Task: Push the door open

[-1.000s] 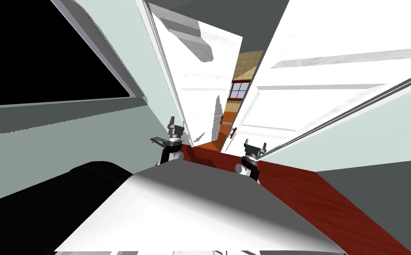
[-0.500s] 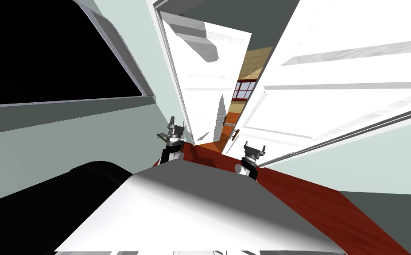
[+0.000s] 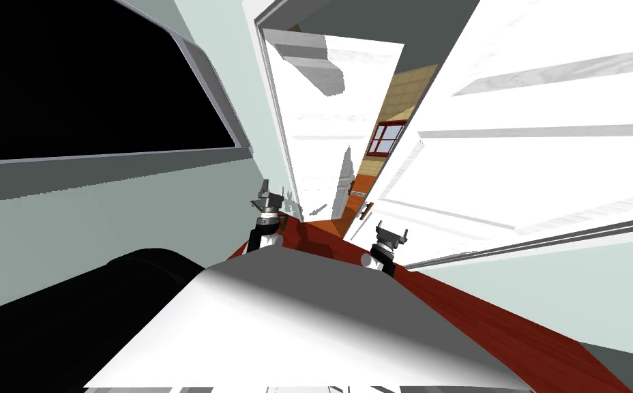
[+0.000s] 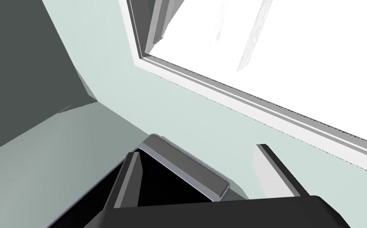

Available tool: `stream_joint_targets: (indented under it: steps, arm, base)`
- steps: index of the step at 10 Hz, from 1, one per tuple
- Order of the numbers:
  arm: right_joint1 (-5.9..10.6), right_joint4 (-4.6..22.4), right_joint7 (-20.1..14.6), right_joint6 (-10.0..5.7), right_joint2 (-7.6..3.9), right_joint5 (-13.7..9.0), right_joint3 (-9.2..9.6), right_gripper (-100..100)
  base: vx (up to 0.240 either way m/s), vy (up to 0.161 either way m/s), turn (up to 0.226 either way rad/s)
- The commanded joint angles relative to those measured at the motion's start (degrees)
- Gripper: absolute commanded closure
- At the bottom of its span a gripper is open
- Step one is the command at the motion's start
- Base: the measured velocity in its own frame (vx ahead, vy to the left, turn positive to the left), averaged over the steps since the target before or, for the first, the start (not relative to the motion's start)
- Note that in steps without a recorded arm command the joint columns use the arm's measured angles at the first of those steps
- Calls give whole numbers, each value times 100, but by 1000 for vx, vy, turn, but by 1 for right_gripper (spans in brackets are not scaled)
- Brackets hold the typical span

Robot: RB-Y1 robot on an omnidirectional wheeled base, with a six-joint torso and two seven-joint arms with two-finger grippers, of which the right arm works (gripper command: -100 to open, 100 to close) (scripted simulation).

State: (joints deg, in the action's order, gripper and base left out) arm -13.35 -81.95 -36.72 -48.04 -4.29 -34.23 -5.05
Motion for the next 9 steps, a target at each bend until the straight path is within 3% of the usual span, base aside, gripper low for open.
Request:
stream_joint_targets:
  steps: [1, 9]
  arm:
    - [75, 242, -144, -73, 10, -103, -34, -100]
    - [342, 1141, -691, -291, 148, -572, -184, -100]
  base:
    - [-19, -99, 206]
    - [-22, -93, 211]
